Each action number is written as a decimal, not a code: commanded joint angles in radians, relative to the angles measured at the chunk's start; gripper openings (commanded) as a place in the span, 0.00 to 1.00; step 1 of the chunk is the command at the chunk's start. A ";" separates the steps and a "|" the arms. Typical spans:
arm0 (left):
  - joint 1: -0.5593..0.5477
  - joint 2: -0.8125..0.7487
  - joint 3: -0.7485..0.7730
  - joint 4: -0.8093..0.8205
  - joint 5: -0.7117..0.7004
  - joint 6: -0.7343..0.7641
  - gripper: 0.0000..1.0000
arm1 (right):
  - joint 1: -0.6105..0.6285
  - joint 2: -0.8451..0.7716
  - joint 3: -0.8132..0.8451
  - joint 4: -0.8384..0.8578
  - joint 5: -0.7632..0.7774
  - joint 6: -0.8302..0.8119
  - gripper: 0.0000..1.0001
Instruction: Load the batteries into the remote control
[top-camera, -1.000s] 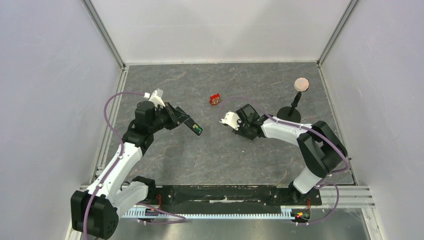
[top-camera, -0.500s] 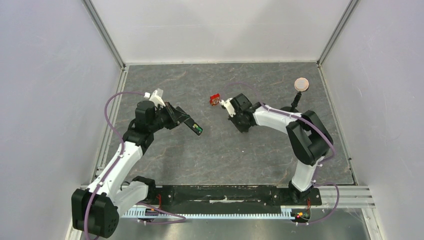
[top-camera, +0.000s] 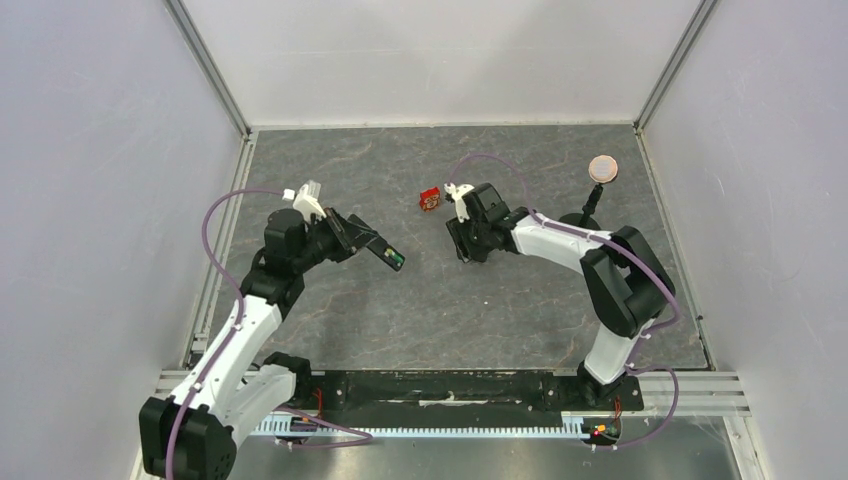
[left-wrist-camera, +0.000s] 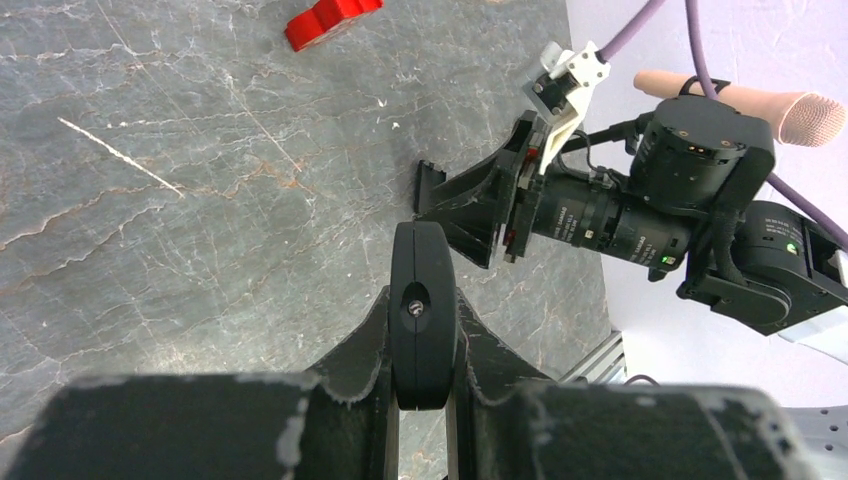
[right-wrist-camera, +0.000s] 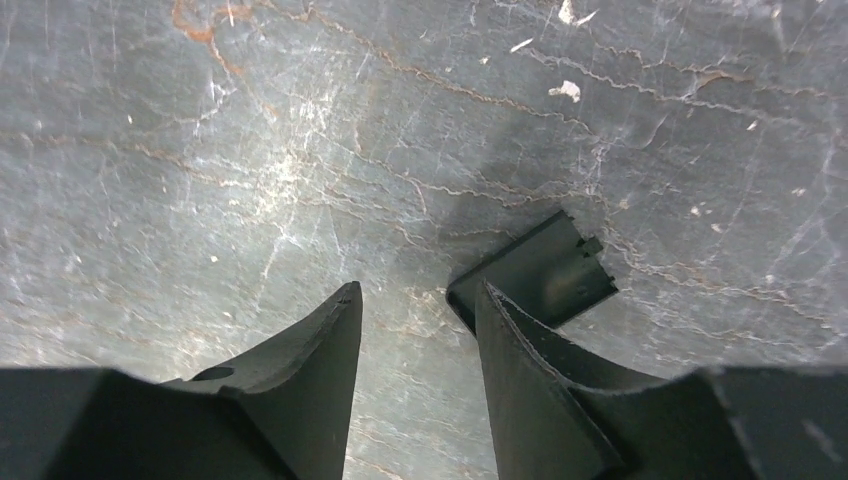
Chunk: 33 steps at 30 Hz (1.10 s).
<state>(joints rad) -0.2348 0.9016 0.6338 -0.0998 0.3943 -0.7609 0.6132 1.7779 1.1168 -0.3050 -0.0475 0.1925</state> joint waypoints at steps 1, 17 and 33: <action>0.006 -0.054 -0.024 0.042 -0.009 -0.044 0.02 | 0.003 -0.068 -0.048 0.063 -0.020 -0.181 0.47; 0.006 -0.086 -0.041 0.043 -0.005 -0.071 0.02 | 0.002 -0.019 -0.086 0.051 0.040 -0.291 0.33; 0.006 -0.095 -0.036 0.047 0.001 -0.088 0.02 | 0.002 -0.014 -0.058 0.059 0.003 -0.171 0.00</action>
<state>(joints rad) -0.2348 0.8288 0.5934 -0.1017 0.3946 -0.8074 0.6186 1.7706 1.0367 -0.2768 -0.0288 -0.0467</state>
